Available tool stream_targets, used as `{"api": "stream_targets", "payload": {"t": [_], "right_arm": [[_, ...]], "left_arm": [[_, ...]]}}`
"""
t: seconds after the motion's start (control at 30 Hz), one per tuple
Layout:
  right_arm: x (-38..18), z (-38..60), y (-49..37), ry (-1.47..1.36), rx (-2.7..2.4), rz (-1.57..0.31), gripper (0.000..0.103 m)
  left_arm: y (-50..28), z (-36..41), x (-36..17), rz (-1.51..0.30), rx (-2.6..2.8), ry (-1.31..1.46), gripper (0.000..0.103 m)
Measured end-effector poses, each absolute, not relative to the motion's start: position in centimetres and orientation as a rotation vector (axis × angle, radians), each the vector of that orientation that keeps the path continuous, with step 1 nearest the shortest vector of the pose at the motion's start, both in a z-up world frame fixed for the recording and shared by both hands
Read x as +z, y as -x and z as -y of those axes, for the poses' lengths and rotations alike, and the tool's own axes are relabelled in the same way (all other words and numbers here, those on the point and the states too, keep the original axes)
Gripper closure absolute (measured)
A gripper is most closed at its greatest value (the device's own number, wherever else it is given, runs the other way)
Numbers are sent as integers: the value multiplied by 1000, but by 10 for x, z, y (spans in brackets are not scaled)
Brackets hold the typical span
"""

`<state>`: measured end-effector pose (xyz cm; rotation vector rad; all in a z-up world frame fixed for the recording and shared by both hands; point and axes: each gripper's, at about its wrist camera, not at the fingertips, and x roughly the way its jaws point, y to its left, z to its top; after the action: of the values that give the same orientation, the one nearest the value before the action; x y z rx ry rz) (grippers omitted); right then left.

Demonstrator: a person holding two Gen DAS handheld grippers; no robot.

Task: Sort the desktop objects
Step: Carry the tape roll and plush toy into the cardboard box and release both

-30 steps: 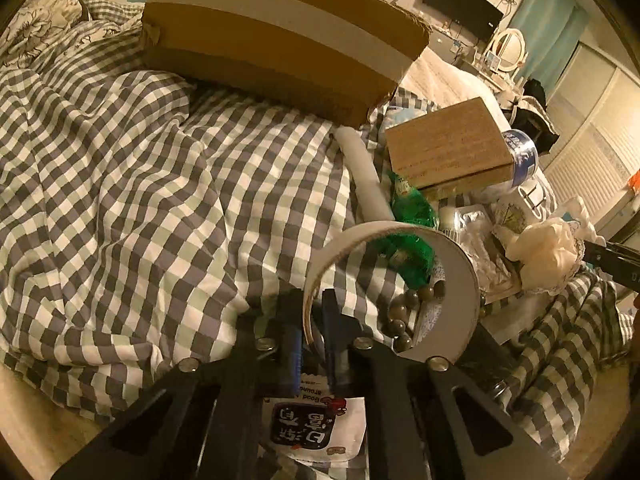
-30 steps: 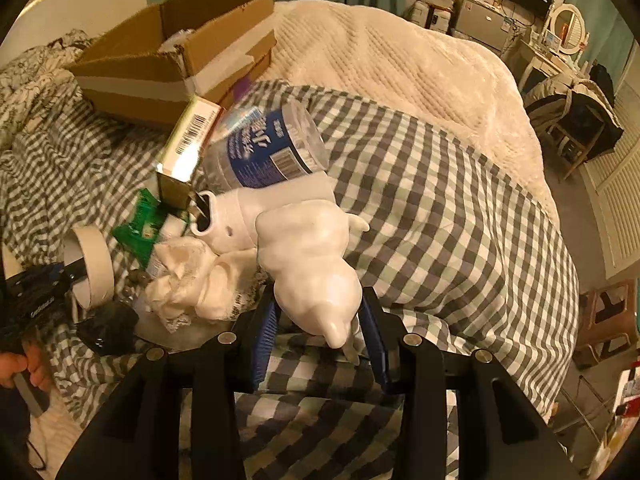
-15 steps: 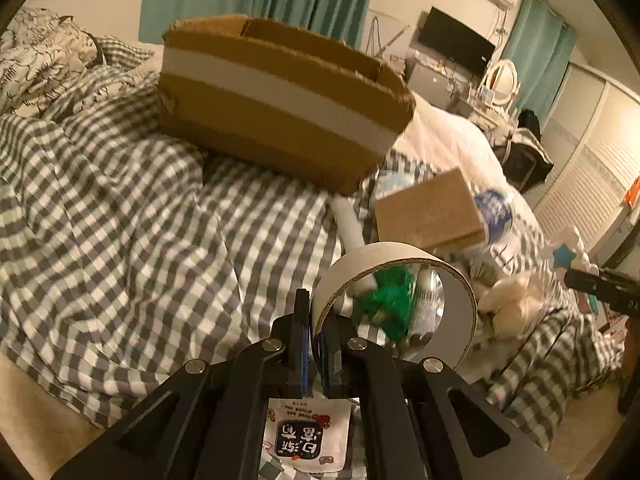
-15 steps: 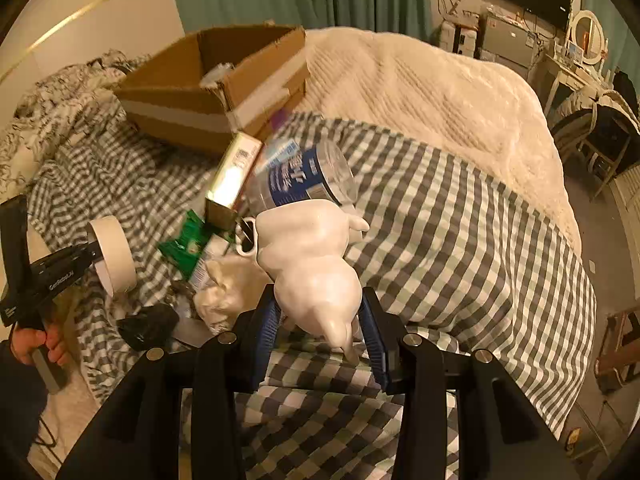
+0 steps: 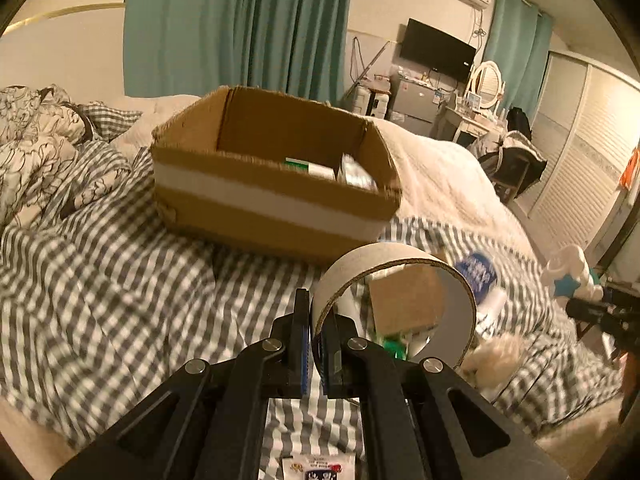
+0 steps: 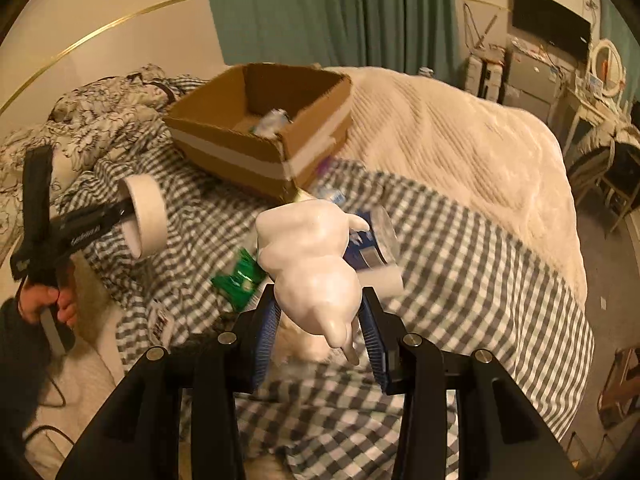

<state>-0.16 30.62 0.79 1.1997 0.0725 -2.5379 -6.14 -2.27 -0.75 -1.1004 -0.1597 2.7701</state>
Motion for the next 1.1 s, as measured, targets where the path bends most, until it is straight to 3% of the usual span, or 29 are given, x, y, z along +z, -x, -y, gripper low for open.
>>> {"api": "stream_targets", "payload": {"t": [0.5,0.93,1.03,1.07,1.1], "right_arm": [[86,-212,103,-1032,-2465,-150,64],[5,-161,224,-1094,-2440,-53,63],[-5,-167,230,-1082,-2464,0,61],[-6,-171,230,-1077,-2460,26,53],[-6,-175,228,-1071,-2469,44,45]], "left_arm": [[158,47,76,16,2907,1043,99],[267,85,19,150,2937,1195,99],[271,86,8,130,2954,1222,89],[273,87,5,130,2952,1243,73],[273,88,2,133,2955,1271,49]]}}
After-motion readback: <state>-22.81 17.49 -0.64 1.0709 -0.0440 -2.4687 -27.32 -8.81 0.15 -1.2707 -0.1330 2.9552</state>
